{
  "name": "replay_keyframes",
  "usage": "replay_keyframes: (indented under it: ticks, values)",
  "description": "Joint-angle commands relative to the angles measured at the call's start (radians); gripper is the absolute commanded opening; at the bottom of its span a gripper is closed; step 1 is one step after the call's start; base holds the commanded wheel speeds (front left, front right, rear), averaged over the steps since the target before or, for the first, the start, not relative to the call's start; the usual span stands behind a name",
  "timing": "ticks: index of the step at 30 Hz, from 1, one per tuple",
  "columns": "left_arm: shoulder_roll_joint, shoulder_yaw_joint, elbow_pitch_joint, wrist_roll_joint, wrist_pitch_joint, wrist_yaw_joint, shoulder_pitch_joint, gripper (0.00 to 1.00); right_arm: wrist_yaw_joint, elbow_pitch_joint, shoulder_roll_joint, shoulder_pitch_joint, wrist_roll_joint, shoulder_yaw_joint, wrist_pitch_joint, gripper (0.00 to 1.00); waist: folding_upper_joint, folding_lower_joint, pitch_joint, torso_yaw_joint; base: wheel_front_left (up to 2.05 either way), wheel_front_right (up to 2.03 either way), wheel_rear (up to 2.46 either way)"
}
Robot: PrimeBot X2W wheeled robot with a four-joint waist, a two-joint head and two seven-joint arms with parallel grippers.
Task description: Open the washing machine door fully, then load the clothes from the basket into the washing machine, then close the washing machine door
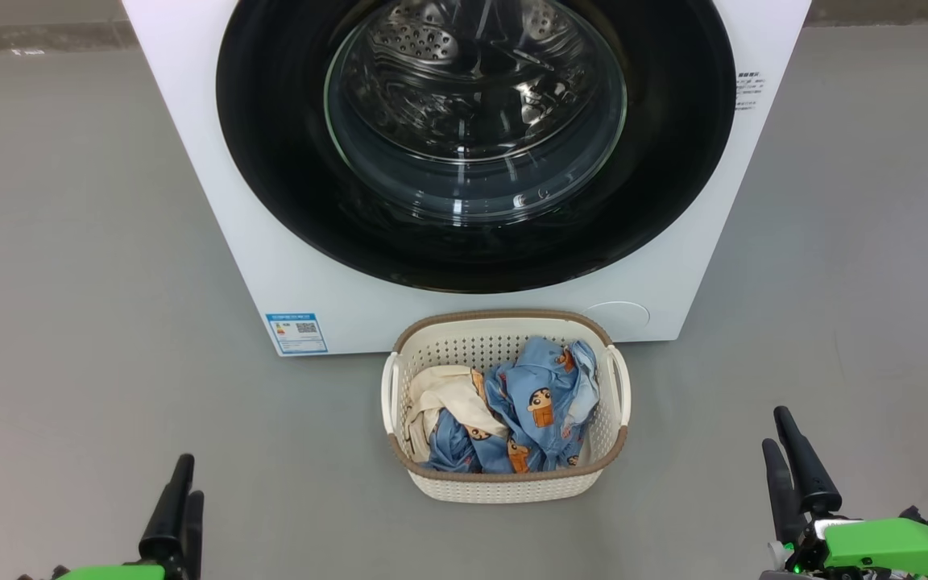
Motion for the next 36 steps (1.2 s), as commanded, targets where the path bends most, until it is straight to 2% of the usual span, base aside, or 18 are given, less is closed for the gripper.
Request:
replay_keyframes:
  ticks: [1,20,36]
  values:
    - [0.022,0.007,-0.036,0.016,-0.009,-0.004,-0.049,1.0,0.0,-0.034,-0.014,-0.051,-0.015,0.012,-0.011,1.0,0.0,-0.0001,0.001,0.0,0.0,0.0,0.0]
    - [0.042,-0.014,-0.091,0.21,-0.063,-0.006,-0.068,1.0,0.001,-0.089,-0.035,-0.086,-0.219,0.087,-0.064,1.0,0.0,-0.0001,0.01,0.002,0.0,0.0,0.0]
    - [0.063,-0.034,-0.109,0.515,-0.113,-0.007,-0.076,1.0,0.001,-0.092,-0.066,-0.121,-0.549,0.17,-0.114,1.0,0.0,-0.0001,0.013,0.005,0.0,0.0,0.0]
